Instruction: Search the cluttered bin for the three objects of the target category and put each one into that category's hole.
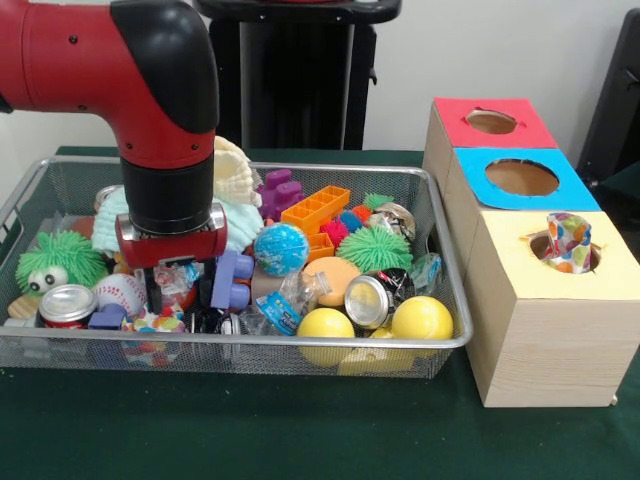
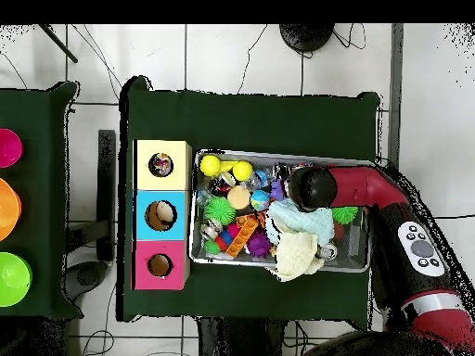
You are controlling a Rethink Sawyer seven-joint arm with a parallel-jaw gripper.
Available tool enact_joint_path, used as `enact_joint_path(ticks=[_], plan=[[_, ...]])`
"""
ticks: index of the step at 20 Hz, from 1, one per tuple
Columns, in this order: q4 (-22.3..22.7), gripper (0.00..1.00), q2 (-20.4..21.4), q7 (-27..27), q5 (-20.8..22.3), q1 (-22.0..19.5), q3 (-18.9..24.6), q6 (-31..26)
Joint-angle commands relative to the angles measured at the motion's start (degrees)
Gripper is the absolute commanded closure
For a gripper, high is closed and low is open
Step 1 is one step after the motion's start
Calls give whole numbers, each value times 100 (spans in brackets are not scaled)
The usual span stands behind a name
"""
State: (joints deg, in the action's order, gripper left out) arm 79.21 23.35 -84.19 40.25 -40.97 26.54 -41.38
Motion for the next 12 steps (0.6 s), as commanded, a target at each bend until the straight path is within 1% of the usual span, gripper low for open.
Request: enact_joint_path(ticks=[1,4,9,12], plan=[[-42,0,-467,-130,136,121,-206,246],[-134,0,-400,-40,158,97,-204,209],[-657,0,-493,441,175,53,-73,-97],[-1162,0,-679,892,135,21,85,-432]])
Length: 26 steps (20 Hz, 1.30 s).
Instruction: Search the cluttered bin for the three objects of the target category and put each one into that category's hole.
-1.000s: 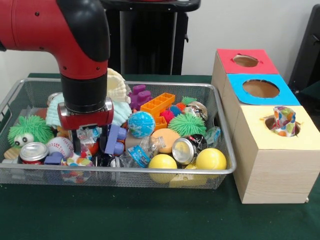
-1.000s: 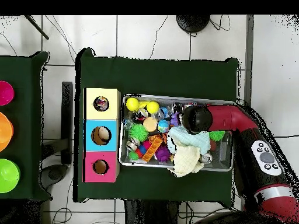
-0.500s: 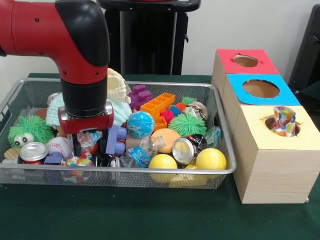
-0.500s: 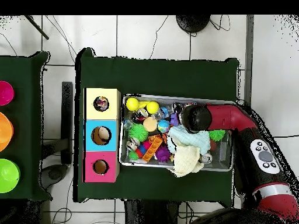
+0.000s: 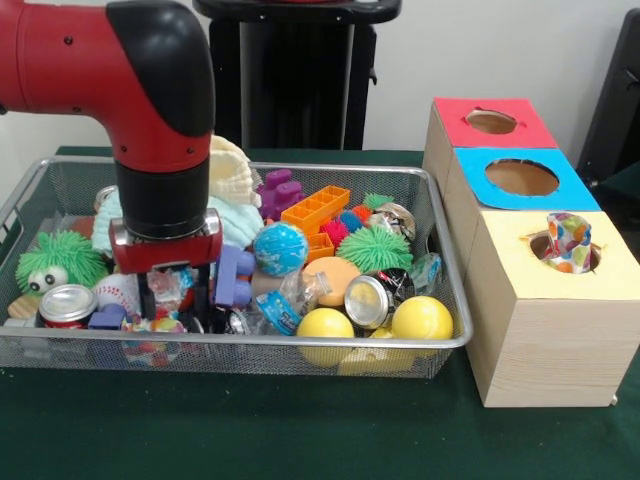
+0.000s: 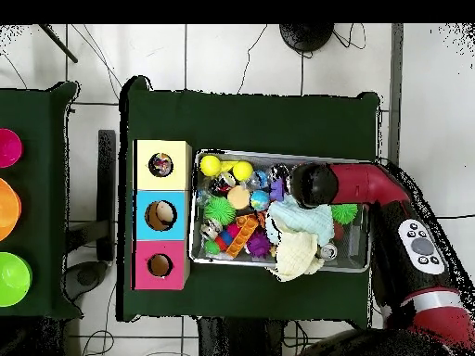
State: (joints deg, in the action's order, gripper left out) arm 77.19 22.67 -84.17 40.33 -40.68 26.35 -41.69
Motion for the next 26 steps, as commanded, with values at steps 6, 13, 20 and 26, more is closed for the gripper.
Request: enact_joint_path(ticks=[6,13,20,26], plan=[[-1673,0,-932,1514,65,-82,322,-861],[-1430,0,-954,1283,130,-104,279,-630],[-1304,0,-1171,1118,159,-212,277,-282],[-1381,0,-1226,1189,166,-215,284,-335]])
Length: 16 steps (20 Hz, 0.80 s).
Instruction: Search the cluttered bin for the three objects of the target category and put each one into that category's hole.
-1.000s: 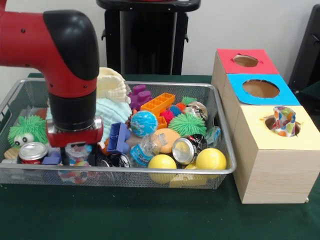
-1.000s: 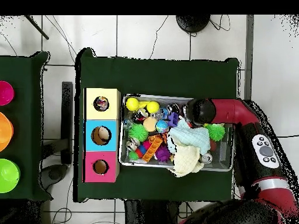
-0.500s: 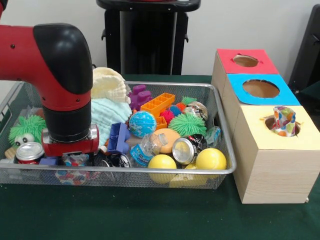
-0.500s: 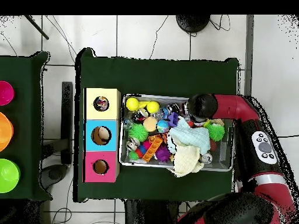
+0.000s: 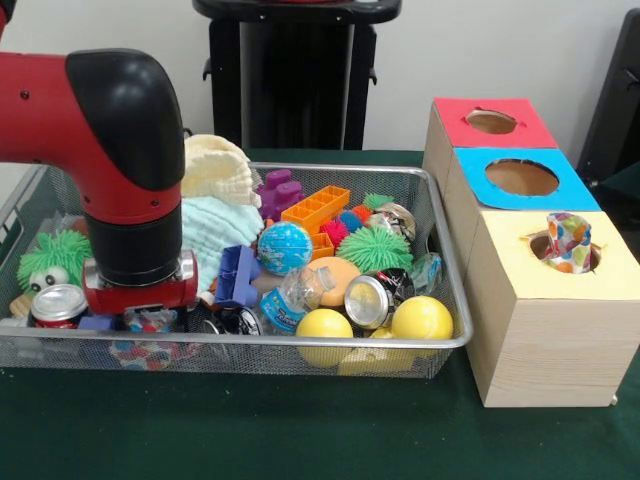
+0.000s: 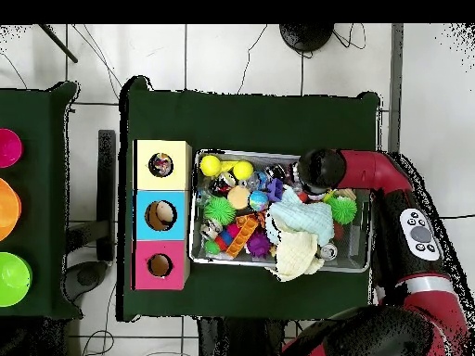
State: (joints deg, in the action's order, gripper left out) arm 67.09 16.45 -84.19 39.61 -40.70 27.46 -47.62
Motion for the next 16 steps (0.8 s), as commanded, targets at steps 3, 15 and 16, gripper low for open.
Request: enact_joint_path(ticks=[3,15,16], plan=[[-361,100,-618,1074,212,-226,190,370],[-18,100,-286,655,114,-94,50,300],[254,100,5,533,36,-60,38,253]])
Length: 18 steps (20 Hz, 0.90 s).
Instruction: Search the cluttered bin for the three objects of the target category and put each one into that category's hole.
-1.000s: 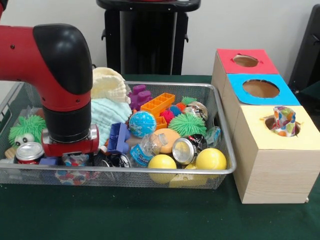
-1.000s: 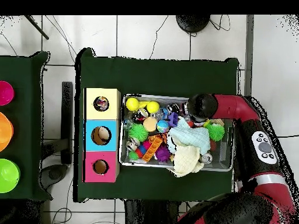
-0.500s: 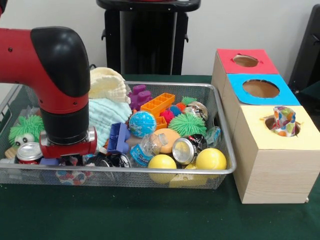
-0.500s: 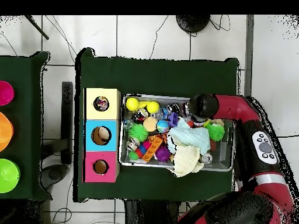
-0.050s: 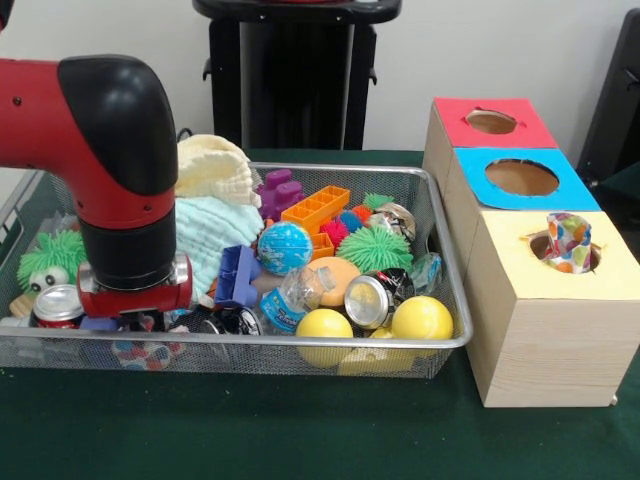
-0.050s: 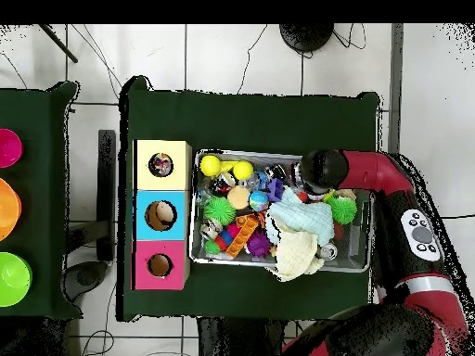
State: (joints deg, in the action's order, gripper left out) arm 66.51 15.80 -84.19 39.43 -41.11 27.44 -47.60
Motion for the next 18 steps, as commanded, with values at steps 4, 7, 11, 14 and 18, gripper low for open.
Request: enact_joint_path(ticks=[4,7,11,14,18], plan=[[1394,100,1462,84,-396,164,54,-149],[1689,100,2031,-32,-721,275,76,-565],[1912,100,2486,-216,-1038,459,-50,-918],[1981,100,2672,-304,-1130,616,-178,-988],[1941,100,2664,-368,-1149,787,-301,-922]])
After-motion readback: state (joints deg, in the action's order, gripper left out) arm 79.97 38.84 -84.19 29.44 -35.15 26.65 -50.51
